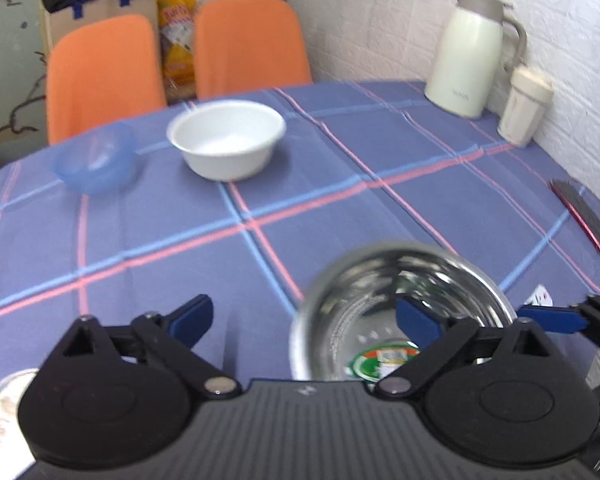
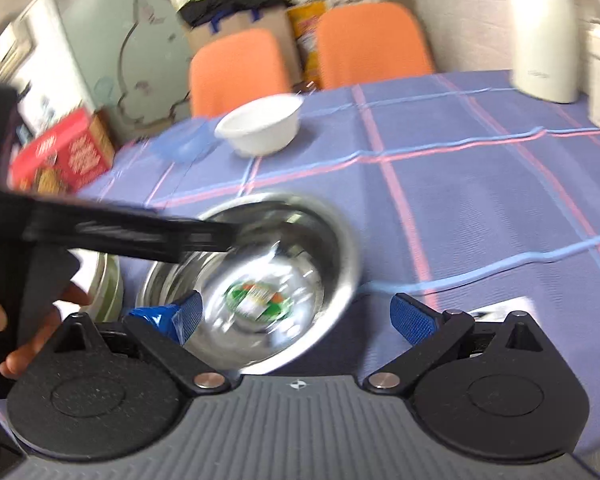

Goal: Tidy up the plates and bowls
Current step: 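Lift the steel bowl and set it down beside the plate stack, then move the left gripper toward the white ceramic bowl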

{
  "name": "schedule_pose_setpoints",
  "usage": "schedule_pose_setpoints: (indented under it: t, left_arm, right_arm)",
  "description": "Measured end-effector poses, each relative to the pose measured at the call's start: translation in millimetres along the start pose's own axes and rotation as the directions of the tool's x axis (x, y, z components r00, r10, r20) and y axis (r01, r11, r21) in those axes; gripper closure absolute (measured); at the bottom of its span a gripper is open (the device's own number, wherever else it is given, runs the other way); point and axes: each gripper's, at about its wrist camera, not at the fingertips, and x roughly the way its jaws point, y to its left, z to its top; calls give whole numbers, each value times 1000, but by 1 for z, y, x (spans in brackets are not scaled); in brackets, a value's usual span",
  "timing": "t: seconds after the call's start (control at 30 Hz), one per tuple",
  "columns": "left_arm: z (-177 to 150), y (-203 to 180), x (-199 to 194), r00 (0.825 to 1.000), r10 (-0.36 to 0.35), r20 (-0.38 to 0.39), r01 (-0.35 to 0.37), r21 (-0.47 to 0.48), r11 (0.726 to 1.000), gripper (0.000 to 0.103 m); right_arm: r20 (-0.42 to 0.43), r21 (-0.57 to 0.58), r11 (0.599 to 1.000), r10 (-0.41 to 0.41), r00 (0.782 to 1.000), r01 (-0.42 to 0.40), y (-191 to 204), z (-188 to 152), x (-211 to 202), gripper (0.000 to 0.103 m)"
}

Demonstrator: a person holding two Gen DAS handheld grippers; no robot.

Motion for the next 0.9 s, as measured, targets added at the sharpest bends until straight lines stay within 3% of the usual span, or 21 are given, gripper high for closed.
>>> schedule_pose_setpoints:
  t: [0.2, 0.53, 0.73, 0.83, 0.9]
  left_arm:
    - [10, 40, -23, 996, 67, 66, -63, -50, 997, 3]
    - [11, 104, -18, 986, 159, 42, -153, -121, 981, 3]
    - [80, 113, -6, 979, 149, 143, -143, -51, 988, 3]
    - [124, 111, 19, 985, 78, 155, -82, 19, 996, 3]
    - [146, 112, 43, 993, 19, 117, -26, 63, 998, 3]
  right_arm:
    - [48, 56, 998, -45, 998, 42, -10, 19, 1, 15]
    - [-7, -29, 999, 17, 1000, -17, 2, 46, 40, 15]
    - [-8, -200, 980, 19, 1000, -20, 23, 91, 74, 15]
    - [-26, -276, 961, 1, 1000, -8, 31, 115, 101, 15]
    - [-56, -292, 956, 6, 998, -22, 32, 127, 119, 15]
